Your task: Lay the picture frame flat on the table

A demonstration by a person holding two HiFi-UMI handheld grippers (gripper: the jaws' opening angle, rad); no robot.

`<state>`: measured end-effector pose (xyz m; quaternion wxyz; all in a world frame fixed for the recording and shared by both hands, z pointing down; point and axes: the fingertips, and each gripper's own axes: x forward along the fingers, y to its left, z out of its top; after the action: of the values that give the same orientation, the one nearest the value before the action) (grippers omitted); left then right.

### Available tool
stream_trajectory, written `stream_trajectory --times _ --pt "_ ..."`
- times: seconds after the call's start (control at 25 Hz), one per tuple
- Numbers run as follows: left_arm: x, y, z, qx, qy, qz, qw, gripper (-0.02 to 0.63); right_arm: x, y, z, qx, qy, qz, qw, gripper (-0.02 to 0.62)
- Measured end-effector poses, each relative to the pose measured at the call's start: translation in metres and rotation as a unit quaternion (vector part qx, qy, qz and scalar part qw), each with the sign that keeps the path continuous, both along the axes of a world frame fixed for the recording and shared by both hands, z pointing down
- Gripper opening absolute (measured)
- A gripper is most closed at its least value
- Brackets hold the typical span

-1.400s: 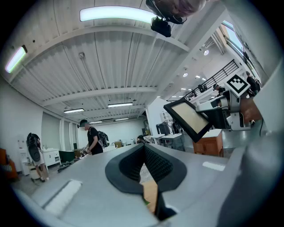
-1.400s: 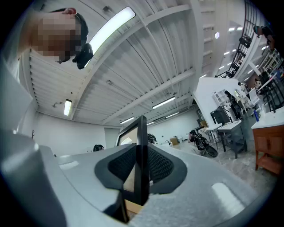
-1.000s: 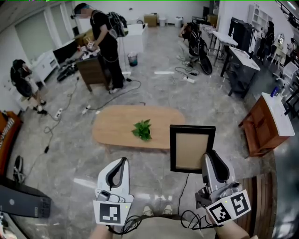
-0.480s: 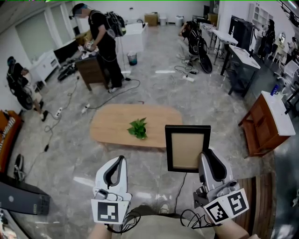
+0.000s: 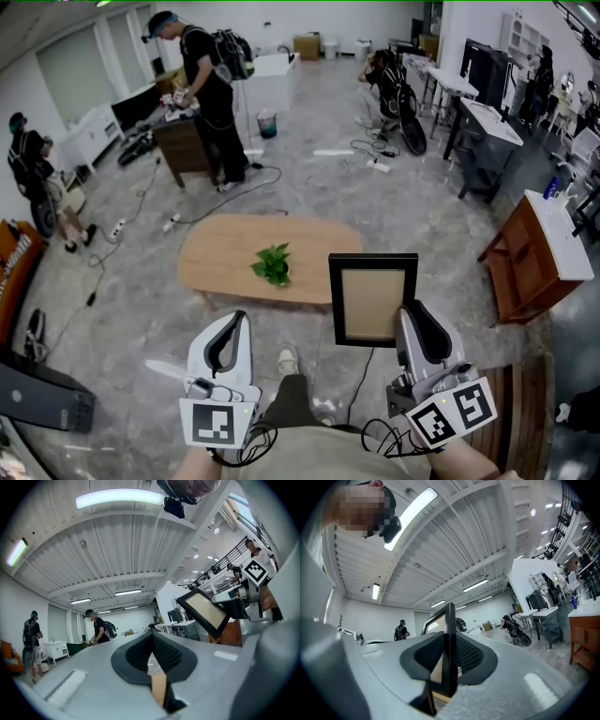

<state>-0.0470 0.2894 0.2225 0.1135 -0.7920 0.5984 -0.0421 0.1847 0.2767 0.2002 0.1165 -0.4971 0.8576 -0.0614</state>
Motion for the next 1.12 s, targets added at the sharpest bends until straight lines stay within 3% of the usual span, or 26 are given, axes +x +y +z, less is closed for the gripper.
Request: stream_trajectory --times 0.48,1.12 --pt "-0.009 -0.069 0.026 -0.005 -0.001 0.005 1.0 0.02 -0.014 -0.067 0.035 -0.028 0.008 -0.002 1.0 0.081" --pt "-0.067 -0.241 0.043 -0.044 0.002 0.031 0.9985 0.02 -0.075 -0.232 0.044 -0.068 0.028 0.024 0.997 0.081"
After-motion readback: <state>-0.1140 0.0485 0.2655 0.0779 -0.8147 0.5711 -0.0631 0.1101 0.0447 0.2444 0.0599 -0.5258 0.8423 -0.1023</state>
